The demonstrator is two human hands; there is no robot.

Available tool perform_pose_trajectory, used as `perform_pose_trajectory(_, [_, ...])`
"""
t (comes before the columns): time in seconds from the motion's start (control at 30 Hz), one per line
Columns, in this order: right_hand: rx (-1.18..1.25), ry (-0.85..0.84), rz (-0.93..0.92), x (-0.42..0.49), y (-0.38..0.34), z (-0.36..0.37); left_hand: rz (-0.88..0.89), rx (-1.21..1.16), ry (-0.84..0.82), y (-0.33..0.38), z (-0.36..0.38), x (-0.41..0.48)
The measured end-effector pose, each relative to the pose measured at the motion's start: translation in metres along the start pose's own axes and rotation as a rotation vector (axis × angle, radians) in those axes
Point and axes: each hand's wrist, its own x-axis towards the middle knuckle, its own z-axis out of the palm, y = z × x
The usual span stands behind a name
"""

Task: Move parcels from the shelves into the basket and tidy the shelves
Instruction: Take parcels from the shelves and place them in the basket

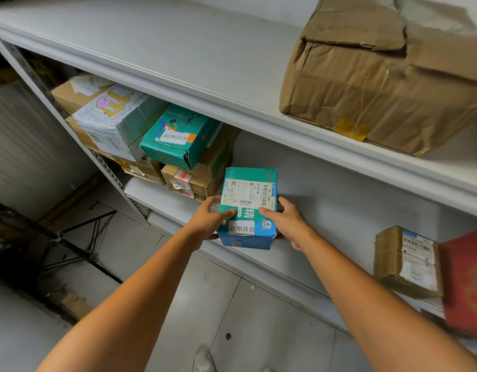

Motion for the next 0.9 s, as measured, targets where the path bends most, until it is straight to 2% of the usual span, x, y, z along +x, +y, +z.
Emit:
perform_pose_trajectory(0.23, [-0.052,-0.119,-0.059,-0.034,-0.018,-0.02,0.041,-0.053,0.098,0.004,0.016,-0.054])
perform_pose_trajectory(0.53, [-0.177,-0.331,-0.209,-0.102,-0.052,-0.024,0.13,-0.225,0.347,-0.003,0.026,-0.168])
perform_pose_trajectory(0.9, [-0.276,-0.635,-0.396,-0.19,-0.113,0.104,0.226,-0.388,0.686,-0.051,-0.069,-0.294])
